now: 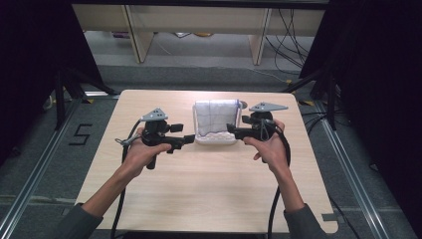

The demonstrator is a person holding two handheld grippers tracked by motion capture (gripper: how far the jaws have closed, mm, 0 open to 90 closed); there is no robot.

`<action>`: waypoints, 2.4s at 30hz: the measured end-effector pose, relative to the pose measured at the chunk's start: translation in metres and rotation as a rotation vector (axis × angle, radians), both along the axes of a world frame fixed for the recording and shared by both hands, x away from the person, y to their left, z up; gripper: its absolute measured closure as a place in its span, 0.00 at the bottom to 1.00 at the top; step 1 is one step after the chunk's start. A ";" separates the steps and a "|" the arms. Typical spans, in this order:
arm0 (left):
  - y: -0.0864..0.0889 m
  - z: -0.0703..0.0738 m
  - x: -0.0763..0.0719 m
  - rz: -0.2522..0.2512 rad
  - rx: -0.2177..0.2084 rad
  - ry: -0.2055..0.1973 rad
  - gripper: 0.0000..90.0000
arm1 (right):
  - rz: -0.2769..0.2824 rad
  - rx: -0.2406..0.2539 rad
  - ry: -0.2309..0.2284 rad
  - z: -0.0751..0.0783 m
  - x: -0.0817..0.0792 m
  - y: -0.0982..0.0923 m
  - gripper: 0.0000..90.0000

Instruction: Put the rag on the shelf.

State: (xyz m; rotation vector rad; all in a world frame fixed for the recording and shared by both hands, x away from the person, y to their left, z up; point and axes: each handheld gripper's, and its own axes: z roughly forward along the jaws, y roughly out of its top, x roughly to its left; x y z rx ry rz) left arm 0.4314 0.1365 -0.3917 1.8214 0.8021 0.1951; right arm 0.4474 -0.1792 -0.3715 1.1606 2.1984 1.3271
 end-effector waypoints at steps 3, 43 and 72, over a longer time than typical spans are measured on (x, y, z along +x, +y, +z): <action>0.000 -0.004 -0.003 -0.007 -0.003 0.006 0.33 | 0.007 0.000 0.012 -0.003 -0.003 0.003 0.35; 0.017 -0.050 -0.064 -0.051 0.079 0.004 0.30 | 0.106 -0.115 0.065 -0.068 -0.062 0.026 0.32; 0.035 -0.120 -0.123 -0.096 0.162 0.072 0.27 | 0.157 -0.192 0.149 -0.119 -0.125 0.024 0.24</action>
